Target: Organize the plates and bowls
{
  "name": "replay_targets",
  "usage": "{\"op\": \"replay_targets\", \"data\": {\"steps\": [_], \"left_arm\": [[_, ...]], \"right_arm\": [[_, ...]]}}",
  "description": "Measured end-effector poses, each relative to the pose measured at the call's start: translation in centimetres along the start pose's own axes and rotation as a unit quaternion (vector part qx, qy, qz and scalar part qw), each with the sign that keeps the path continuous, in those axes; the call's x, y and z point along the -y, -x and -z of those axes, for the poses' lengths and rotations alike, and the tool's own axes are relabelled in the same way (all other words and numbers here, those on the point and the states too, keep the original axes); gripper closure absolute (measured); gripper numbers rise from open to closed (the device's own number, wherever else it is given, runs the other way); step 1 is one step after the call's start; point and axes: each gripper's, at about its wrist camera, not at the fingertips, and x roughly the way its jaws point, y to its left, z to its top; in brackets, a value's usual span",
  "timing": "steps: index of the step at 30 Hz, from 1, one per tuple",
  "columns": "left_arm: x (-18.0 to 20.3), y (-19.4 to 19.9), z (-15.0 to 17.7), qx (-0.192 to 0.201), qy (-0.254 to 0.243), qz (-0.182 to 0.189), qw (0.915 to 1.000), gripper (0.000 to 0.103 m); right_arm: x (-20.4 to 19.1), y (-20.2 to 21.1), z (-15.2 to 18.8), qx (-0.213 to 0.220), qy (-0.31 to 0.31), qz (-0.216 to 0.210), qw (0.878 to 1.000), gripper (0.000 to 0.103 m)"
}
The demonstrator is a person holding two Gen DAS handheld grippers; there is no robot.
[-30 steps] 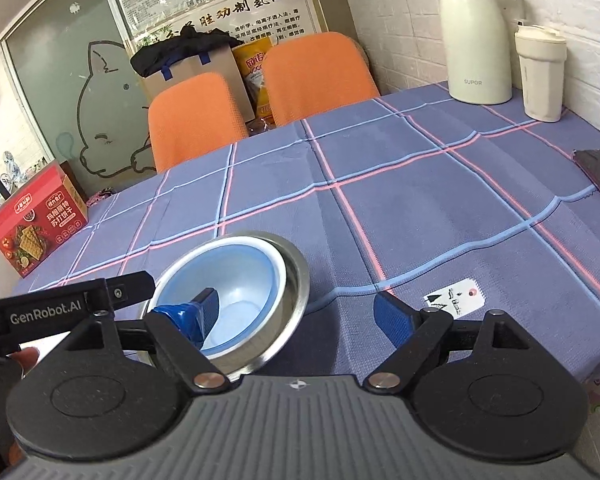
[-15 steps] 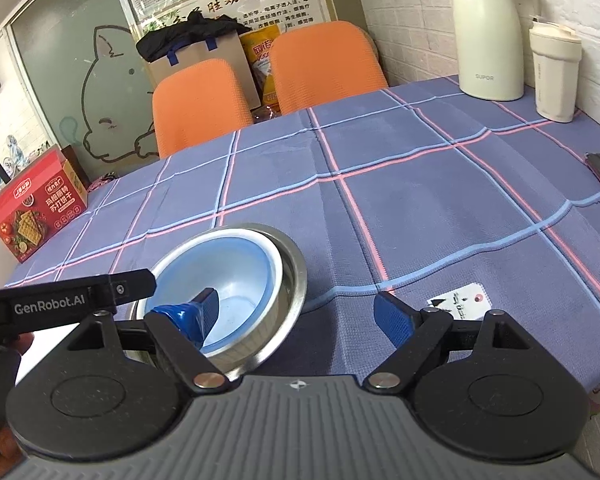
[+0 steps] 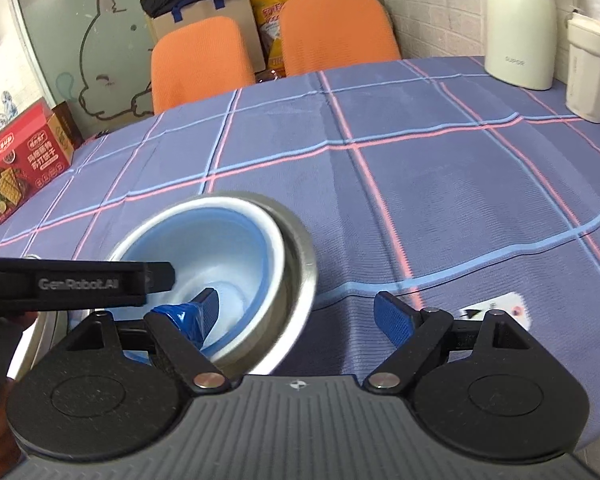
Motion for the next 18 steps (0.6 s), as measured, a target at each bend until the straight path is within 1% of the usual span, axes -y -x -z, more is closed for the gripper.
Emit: {"op": "replay_targets", "data": {"steps": [1,2,3,4,5,6,7,10,12,15,16,18], "left_arm": [[0.0,-0.4,0.0,-0.003,0.001,-0.002,1.0,0.02],[-0.2,-0.7,-0.1,-0.004,0.003,0.005,1.0,0.02],[-0.2,-1.0,-0.2,-0.009,0.001,0.016,0.9998,0.02],[-0.2,-1.2,-0.3,-0.012,-0.005,0.022,0.9997,0.017],[-0.1,-1.2,-0.3,-0.011,-0.011,0.018,0.9997,0.004],[0.0,-1.4,-0.3,-0.011,-0.016,0.012,0.9997,0.001],[0.1,-1.5,-0.2,-0.01,-0.022,0.012,0.9996,0.0],[-0.3,-1.5,0.0,-0.002,-0.021,0.025,0.9995,0.001],[-0.3,-1.7,-0.1,-0.001,-0.022,0.028,0.9994,0.002],[-0.2,-1.7,0.0,0.007,-0.025,0.027,0.9993,0.006],[-0.1,-1.6,0.1,0.012,-0.026,0.028,0.9992,0.009],[-0.1,-1.2,0.3,0.023,-0.032,0.03,0.9988,0.016]], "right_arm": [[-0.3,-0.2,0.0,-0.001,0.006,-0.001,1.0,0.03],[-0.6,-0.4,0.0,0.002,0.018,0.005,1.0,0.031],[-0.9,-0.5,0.0,0.001,0.029,0.007,1.0,0.029],[-1.2,-0.7,0.0,0.003,0.04,0.011,0.999,0.029],[-1.3,-0.9,0.0,0.006,0.048,0.014,0.999,0.029],[-1.5,-1.0,0.1,0.009,0.061,0.016,0.998,0.029],[-1.4,-1.0,0.2,0.017,0.065,0.007,0.998,0.028],[-0.8,-0.9,0.4,0.033,0.068,-0.005,0.997,0.028],[-0.7,-0.9,0.4,0.036,0.065,-0.007,0.997,0.028],[-0.7,-1.0,0.2,0.041,0.056,-0.018,0.997,0.028],[-0.7,-1.0,0.3,0.043,0.054,-0.022,0.997,0.028],[-0.9,-0.9,0.5,0.049,0.056,-0.027,0.997,0.032]]}}
